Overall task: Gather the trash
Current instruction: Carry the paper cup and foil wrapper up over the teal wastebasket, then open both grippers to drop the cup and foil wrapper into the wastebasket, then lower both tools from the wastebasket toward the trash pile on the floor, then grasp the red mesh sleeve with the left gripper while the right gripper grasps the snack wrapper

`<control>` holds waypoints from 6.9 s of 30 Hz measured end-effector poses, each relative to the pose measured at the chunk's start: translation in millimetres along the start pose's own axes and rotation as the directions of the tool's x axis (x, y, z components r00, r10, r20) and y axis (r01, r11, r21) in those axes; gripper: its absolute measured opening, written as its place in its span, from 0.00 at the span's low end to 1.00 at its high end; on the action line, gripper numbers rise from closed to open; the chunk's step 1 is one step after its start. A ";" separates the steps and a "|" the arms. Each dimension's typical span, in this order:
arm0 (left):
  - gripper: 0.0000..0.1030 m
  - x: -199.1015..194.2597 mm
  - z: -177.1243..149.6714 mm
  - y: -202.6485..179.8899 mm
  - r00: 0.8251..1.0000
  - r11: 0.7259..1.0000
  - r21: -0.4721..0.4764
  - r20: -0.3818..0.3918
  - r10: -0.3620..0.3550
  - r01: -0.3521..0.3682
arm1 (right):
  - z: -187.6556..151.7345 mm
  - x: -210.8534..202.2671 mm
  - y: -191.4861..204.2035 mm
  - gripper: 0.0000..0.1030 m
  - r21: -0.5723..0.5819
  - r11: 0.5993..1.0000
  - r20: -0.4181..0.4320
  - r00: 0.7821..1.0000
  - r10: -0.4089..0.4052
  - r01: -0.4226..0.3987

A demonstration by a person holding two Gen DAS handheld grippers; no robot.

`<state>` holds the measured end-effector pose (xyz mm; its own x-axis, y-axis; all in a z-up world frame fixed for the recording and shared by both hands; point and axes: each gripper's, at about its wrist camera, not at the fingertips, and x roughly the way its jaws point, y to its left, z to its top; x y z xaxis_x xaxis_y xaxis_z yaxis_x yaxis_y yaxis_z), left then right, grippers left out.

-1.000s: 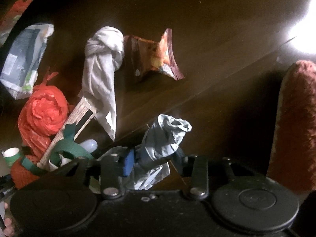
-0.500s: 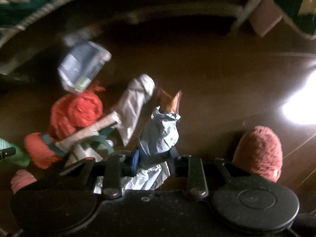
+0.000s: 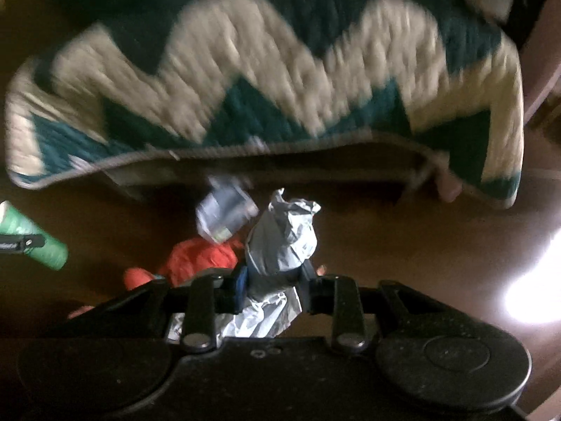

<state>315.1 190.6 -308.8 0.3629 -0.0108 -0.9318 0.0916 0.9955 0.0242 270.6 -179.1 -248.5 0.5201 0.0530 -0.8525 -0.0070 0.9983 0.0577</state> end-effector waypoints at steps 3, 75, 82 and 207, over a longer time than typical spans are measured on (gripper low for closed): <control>0.47 -49.0 18.3 -6.3 0.997 1.000 0.012 0.076 0.007 -0.008 | 19.5 -39.8 5.1 0.28 -0.044 0.998 0.079 0.995 0.057 -0.054; 0.48 -196.9 402.4 -136.1 0.982 0.998 0.023 0.181 0.050 -0.056 | 333.6 -123.1 118.4 0.28 -0.516 0.855 0.270 0.936 0.225 -0.057; 0.48 -185.6 407.3 -134.4 0.994 0.999 0.039 0.106 0.022 -0.026 | 330.8 -121.6 116.7 0.32 -0.537 0.842 0.248 0.943 0.220 -0.055; 0.88 266.1 -57.5 -63.3 0.718 0.906 -0.424 -0.626 -0.304 0.014 | -85.1 307.3 -0.9 0.72 -0.730 0.618 -0.431 0.899 -0.085 -0.291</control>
<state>352.6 130.1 -579.1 -0.3476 -0.2518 -0.9032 -0.3050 0.9412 -0.1450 357.7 -161.6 -554.7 0.1002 -0.0269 -0.9946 -0.7792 0.6194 -0.0952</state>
